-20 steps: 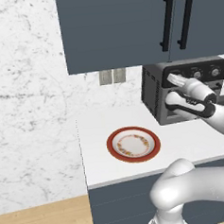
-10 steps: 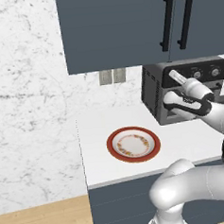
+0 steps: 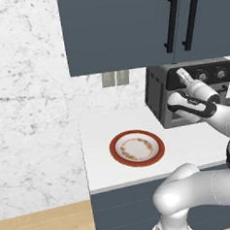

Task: Pick up the kebab skewer and baguette bread, and place them inside the toaster oven. Close the toaster oven door and start by setting the timer.

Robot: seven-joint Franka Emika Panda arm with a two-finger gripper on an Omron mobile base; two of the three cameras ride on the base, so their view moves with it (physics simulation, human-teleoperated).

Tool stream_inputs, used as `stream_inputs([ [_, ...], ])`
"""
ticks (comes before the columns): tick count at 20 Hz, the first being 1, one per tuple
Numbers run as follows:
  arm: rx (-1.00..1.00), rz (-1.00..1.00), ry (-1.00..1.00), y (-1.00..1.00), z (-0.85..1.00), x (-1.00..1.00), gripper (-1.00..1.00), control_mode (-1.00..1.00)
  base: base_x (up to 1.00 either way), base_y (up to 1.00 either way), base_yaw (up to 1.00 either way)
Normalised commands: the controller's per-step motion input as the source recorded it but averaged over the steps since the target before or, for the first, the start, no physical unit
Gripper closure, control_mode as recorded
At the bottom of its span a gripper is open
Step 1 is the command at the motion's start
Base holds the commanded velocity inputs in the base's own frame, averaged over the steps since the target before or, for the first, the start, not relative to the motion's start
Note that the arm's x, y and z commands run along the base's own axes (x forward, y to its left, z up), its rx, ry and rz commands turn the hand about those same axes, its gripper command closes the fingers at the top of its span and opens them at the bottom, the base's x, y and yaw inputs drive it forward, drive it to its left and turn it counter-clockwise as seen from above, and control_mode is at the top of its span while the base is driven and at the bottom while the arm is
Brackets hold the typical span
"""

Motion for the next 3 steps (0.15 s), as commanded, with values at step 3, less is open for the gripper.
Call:
stream_inputs([
  [3, 0.24, -0.03, -0.02, -0.09, 0.0, 0.0, 1.0, -1.0, 0.0, 0.0, 0.0],
])
